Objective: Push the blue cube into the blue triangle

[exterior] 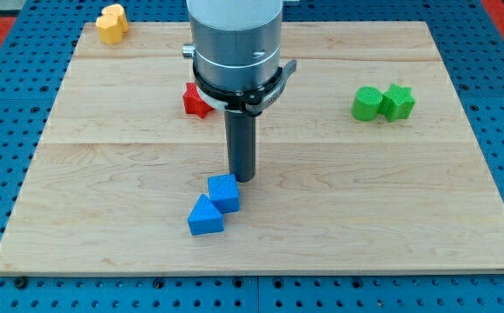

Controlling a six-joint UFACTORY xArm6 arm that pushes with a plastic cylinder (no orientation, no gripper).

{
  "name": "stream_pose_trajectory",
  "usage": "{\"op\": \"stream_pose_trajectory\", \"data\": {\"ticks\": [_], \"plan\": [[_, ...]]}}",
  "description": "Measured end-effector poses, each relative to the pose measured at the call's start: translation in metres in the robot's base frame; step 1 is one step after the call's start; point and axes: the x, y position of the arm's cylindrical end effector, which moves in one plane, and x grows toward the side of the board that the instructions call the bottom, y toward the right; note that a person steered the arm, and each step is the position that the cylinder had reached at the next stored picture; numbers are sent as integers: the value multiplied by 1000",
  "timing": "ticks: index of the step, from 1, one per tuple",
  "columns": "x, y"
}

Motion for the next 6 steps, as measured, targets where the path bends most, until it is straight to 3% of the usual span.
{"op": "stream_pose_trajectory", "data": {"ticks": [6], "plan": [[-28, -51]]}}
